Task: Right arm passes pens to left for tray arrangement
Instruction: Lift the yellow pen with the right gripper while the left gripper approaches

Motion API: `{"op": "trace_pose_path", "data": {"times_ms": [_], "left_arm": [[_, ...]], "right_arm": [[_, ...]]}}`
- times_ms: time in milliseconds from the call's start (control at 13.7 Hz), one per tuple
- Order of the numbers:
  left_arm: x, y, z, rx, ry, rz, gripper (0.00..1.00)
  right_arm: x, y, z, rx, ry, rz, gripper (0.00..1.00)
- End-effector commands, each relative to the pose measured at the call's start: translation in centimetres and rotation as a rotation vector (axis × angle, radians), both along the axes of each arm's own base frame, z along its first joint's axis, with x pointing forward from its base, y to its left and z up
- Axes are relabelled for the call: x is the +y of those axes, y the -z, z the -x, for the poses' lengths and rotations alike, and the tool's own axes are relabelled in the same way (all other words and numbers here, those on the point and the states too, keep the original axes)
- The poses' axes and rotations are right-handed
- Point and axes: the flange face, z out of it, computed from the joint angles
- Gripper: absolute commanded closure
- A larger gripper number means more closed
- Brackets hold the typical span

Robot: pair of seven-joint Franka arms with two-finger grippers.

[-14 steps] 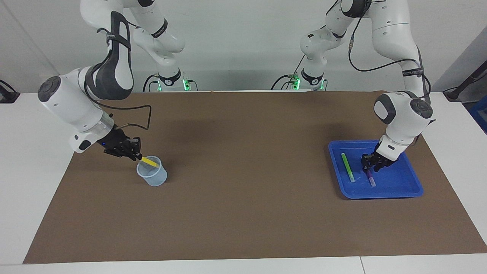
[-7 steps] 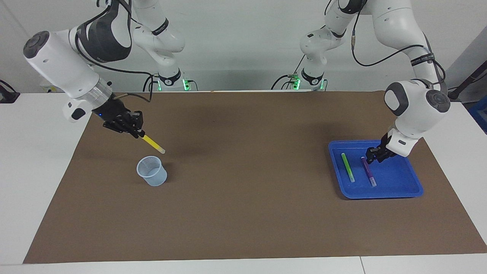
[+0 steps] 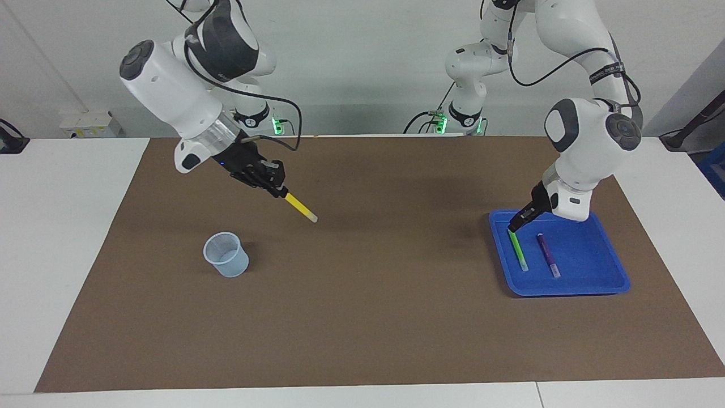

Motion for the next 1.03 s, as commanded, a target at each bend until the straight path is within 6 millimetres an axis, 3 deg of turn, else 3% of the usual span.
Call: {"op": "trace_pose_path", "data": {"times_ms": [0, 366, 512, 586, 879, 952], "left_arm": [[-3.9, -2.4, 1.2, 0.061, -0.201, 0.055, 0.44], [-12.0, -4.7, 1.3, 0.07, -0.487, 0.142, 0.44], [-14.9, -6.1, 0.7, 0.086, -0.623, 0.19, 0.44], [-16.3, -7.7, 0.3, 0.085, -0.689, 0.234, 0.44], [-21.9, -9.0, 0.5, 0.079, -0.889, 0.339, 0.44], [-22.6, -9.0, 0.6, 0.071, -0.927, 0.362, 0.44]], "right_arm": [[2.0, 0.0, 0.1, 0.034, 0.124, -0.1, 0.89], [7.7, 0.3, 1.1, 0.024, 0.252, -0.181, 0.89], [10.3, 0.7, 1.8, 0.004, 0.287, -0.199, 0.89], [11.4, 1.2, 2.1, 0.001, 0.301, -0.206, 0.89], [12.5, 1.6, 2.5, -0.001, 0.304, -0.209, 0.89], [12.7, 1.7, 2.6, 0.001, 0.301, -0.207, 0.89]]}}
